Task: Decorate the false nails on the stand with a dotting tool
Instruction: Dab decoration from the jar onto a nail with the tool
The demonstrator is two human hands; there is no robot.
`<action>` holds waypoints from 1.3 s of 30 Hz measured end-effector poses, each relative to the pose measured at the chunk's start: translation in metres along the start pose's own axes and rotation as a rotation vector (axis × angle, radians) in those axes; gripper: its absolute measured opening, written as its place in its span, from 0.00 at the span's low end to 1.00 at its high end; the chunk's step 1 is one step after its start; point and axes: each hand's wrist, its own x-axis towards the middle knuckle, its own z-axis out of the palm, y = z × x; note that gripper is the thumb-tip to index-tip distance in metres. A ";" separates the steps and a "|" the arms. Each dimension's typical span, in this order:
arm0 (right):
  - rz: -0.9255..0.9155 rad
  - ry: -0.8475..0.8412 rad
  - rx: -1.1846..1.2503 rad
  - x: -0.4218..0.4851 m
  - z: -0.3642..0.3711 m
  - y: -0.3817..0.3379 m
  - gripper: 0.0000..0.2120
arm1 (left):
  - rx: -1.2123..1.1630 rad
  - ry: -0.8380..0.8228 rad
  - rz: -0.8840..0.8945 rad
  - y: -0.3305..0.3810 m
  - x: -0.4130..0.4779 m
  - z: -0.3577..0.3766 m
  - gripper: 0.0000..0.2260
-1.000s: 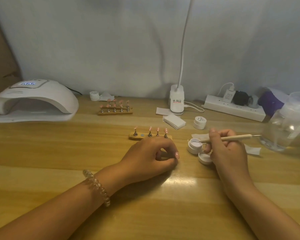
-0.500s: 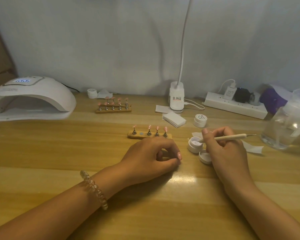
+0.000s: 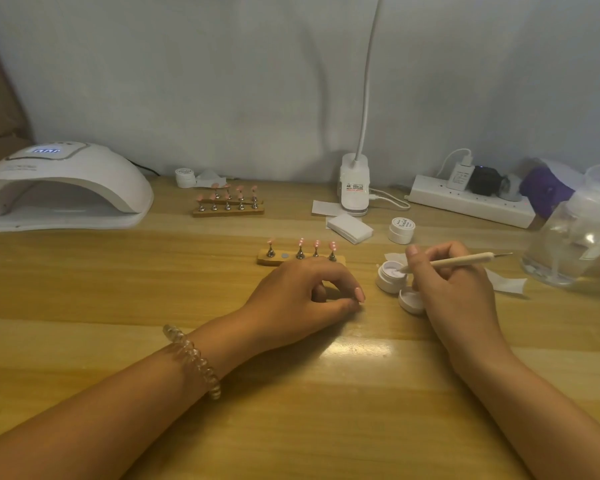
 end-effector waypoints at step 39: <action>0.208 -0.144 0.353 -0.035 0.011 -0.037 0.09 | 0.031 0.000 0.030 -0.001 0.002 -0.001 0.07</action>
